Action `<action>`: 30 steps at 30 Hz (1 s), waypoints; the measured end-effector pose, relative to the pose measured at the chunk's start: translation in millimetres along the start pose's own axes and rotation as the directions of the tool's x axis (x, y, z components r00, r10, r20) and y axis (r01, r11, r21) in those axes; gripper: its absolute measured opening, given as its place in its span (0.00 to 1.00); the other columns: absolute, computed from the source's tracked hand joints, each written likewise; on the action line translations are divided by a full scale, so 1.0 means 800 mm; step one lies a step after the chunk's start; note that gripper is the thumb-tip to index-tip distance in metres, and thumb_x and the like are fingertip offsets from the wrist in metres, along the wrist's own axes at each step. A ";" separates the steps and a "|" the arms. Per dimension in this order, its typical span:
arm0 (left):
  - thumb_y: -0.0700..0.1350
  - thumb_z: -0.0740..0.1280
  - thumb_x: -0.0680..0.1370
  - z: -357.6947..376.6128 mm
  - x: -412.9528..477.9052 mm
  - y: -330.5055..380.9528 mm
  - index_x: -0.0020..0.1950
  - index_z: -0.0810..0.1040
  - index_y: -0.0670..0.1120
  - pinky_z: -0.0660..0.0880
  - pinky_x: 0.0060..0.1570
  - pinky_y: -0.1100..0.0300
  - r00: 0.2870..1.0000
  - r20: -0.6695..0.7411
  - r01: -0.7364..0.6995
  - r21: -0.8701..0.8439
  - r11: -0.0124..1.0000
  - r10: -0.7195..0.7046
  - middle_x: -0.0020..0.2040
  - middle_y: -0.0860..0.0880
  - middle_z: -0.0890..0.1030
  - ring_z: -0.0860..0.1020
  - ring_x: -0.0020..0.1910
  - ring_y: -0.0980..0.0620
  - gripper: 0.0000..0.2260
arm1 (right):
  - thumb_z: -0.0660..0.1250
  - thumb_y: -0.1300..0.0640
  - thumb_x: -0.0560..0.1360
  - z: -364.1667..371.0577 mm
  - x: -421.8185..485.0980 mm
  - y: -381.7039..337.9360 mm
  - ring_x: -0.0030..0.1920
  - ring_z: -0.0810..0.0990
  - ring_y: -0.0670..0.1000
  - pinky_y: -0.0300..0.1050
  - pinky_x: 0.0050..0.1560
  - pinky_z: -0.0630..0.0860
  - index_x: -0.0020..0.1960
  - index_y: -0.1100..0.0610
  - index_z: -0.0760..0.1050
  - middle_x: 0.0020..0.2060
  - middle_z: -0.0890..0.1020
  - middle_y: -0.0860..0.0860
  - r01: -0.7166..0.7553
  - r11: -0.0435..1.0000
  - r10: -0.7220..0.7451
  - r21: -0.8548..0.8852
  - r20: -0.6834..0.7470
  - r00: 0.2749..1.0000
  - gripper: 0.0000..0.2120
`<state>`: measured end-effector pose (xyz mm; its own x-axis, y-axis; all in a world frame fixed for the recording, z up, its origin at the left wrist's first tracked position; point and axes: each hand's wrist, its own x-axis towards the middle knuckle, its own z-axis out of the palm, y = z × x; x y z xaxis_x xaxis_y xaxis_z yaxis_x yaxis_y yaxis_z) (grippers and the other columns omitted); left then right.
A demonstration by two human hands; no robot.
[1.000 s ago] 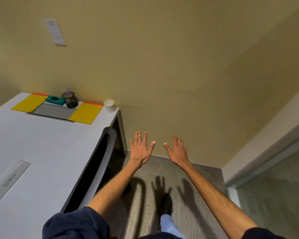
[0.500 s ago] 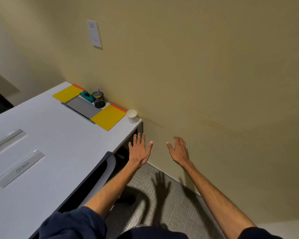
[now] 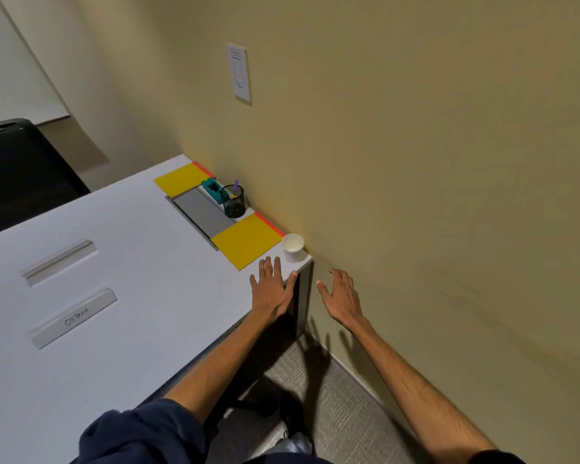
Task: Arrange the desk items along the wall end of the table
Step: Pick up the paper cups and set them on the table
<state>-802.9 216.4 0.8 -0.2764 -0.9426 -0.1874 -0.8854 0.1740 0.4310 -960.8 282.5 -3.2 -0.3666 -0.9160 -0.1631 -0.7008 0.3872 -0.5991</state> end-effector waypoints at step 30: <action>0.41 0.72 0.74 0.016 0.210 -0.026 0.79 0.54 0.41 0.69 0.70 0.46 0.973 0.233 0.053 -0.233 0.971 0.003 0.76 0.42 0.66 0.68 0.73 0.41 0.38 | 0.68 0.59 0.76 0.033 0.234 -0.051 0.74 0.65 0.58 0.52 0.71 0.69 0.79 0.59 0.52 0.74 0.64 0.58 0.077 0.984 -0.024 -0.160 0.308 0.951 0.37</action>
<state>-835.6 57.9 -51.2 -0.3584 -0.8498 -0.3864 -0.7871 0.0525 0.6146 -984.8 92.2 -30.2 -0.1432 -0.9128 -0.3824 -0.8156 0.3277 -0.4769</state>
